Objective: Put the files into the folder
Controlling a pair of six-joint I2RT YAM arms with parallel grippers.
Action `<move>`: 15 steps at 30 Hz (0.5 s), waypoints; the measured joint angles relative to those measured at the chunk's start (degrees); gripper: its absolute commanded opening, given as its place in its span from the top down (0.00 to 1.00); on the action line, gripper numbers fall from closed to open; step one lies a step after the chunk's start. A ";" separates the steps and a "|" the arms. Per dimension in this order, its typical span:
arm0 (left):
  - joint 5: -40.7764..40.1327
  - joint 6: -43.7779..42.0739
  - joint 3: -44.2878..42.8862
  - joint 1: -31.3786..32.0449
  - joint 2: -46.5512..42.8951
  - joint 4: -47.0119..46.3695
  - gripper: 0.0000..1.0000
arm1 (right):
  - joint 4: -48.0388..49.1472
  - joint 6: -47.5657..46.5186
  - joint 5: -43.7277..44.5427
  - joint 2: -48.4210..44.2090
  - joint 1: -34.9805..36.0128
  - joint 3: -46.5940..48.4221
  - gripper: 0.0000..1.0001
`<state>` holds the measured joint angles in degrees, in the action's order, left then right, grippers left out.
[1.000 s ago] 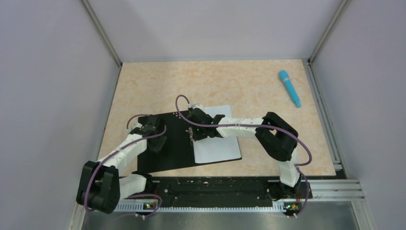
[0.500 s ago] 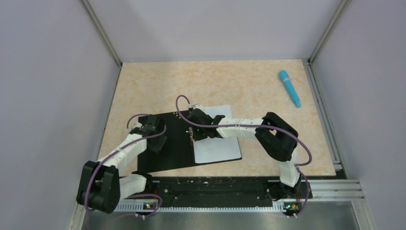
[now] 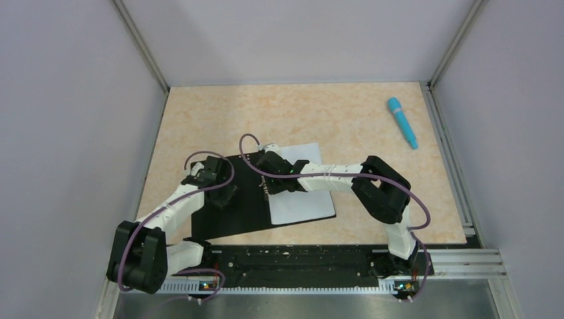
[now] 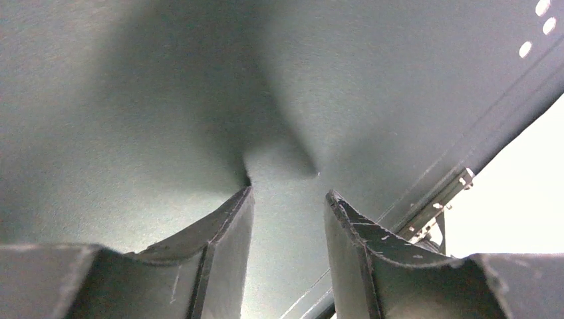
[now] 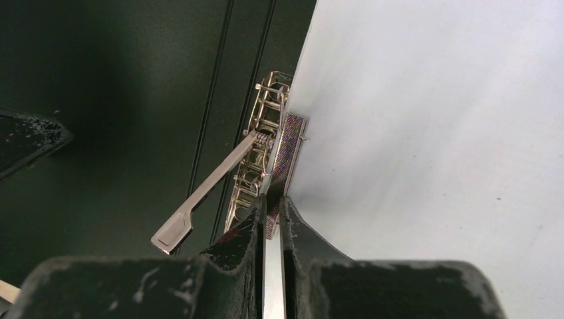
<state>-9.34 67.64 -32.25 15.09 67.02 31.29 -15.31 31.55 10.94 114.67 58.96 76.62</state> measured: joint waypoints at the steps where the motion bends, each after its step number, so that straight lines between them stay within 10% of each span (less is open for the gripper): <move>1: 0.83 -0.72 0.00 0.00 -0.02 -0.66 0.50 | 0.09 -0.28 -0.02 0.00 -0.11 0.00 1.00; 15: 7.32 -6.34 -2.56 1.11 1.14 -6.93 0.49 | 4.68 -6.05 -1.27 0.07 -7.21 -1.36 1.00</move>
<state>-2.02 61.30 -34.81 16.21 68.16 24.36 -10.63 25.50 9.67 114.74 51.75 75.26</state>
